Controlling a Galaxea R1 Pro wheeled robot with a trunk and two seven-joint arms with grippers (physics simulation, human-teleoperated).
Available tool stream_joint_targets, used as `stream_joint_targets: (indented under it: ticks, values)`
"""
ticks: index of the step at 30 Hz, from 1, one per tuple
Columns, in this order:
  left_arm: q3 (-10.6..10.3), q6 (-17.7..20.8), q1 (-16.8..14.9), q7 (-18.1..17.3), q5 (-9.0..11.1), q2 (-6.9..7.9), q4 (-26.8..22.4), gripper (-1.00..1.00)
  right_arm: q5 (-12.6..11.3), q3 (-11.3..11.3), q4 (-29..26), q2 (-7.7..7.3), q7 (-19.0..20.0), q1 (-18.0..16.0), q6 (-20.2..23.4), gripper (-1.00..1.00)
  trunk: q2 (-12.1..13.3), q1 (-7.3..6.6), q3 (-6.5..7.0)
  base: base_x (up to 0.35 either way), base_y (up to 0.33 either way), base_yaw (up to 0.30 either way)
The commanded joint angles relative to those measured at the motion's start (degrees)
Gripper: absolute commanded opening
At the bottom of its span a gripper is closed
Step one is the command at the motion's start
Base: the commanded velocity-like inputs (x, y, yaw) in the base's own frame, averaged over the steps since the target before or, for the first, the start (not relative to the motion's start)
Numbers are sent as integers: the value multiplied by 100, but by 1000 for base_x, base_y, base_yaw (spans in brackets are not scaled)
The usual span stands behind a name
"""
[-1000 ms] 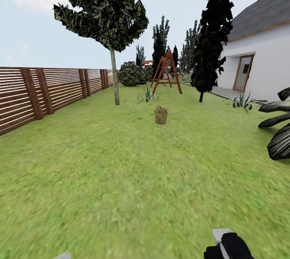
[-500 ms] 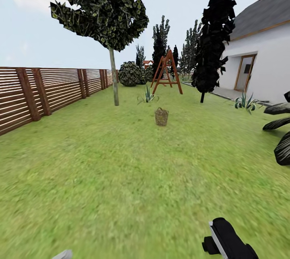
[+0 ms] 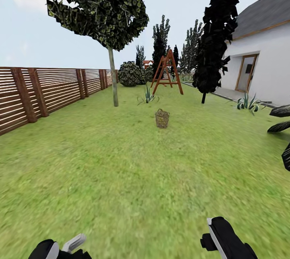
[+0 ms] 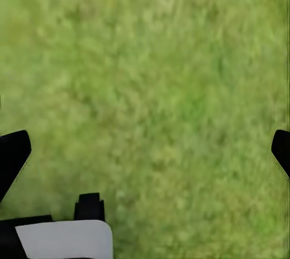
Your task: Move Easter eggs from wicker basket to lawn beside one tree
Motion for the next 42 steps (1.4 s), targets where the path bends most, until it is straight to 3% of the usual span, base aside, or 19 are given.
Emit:
stream_joint_targets:
  ticks: [1,3,5,7,13,19,26,32,42]
  values:
    - [7,24,-17,-25,-33,-3,67,100,86,8,-8,29,-32,-3,10,100,-3,3,-7,339,0,0]
    - [12,14,-31,-15,-40,3,181,100,241,-20,-42,161,-276,1,-89,100,-3,3,-7,338,0,0]
    - [13,-7,-37,2,-49,7,266,100,366,-42,-107,328,-925,51,-534,100,-3,3,-7,336,0,0]
    - [4,-17,-39,10,-52,5,304,100,373,-32,-154,411,-1318,206,-788,100,-3,3,-7,336,0,0]
    - [-22,-27,-42,15,-97,-14,346,100,371,-12,-291,447,-1560,427,-941,100,-3,3,-7,335,0,0]
    - [-18,-24,-47,15,-106,9,359,100,382,-8,-252,418,-1481,439,-567,100,-3,3,-7,331,0,0]
    - [-31,-27,-47,19,-123,-5,360,100,368,-38,-228,407,-1388,441,-483,100,-3,3,-7,333,0,0]
    - [-32,-32,-48,19,-124,-7,360,100,459,-57,-261,332,-419,441,-447,100,-3,3,-7,334,0,0]
    - [-33,-33,-49,19,-125,-18,360,100,538,-81,-290,266,-326,441,-443,100,-3,3,-7,334,0,0]
